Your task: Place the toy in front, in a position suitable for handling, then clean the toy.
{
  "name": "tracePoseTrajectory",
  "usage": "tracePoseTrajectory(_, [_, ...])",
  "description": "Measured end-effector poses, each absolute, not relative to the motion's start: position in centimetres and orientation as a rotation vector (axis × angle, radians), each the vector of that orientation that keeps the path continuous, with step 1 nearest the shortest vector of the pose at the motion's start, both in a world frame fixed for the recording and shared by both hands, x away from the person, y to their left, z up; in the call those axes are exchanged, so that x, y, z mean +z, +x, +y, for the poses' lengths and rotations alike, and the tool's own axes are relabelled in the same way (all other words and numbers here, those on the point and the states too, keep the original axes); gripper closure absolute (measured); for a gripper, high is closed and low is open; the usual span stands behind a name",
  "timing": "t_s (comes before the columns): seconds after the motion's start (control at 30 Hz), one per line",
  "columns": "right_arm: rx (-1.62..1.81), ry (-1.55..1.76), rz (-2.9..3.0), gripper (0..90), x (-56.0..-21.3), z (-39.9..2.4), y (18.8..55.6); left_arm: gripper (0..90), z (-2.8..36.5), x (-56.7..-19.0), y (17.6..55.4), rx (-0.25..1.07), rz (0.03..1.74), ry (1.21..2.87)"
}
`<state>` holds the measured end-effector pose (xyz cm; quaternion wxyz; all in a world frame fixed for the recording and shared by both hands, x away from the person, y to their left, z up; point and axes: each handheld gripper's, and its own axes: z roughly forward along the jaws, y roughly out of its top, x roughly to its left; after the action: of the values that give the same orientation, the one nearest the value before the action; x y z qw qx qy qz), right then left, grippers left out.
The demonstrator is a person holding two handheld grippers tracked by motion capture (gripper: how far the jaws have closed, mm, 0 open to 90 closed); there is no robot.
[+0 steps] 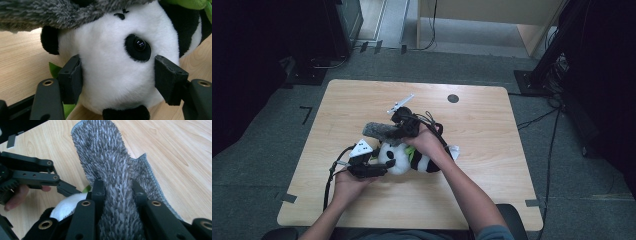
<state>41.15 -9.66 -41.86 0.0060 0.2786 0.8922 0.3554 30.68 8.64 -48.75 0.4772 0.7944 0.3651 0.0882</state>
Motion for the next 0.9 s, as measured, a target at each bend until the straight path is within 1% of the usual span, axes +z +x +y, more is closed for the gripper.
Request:
tracePoseTrajectory(0.2, [1.117, 0.932, 2.768, 71.8, -41.9, -10.6, 41.6, 31.4, 8.6, -48.8, 30.6, 0.221, 0.887, 1.94])
tracePoseTrajectory(0.5, [1.102, 0.933, 2.775, 72.5, -42.0, -10.5, 41.9, 31.6, 8.7, -48.9, 30.5, 0.221, 0.896, 1.925])
tracePoseTrajectory(0.83, [1.064, 1.018, 2.751, 73.3, -42.0, -11.9, 42.8, 32.1, 8.6, -48.9, 30.3, 0.229, 0.897, 1.923])
tracePoseTrajectory(0.9, [1.013, 1.006, 2.736, 73.0, -41.9, -12.0, 42.7, 32.1, 8.6, -48.9, 30.3, 0.231, 0.896, 1.926])
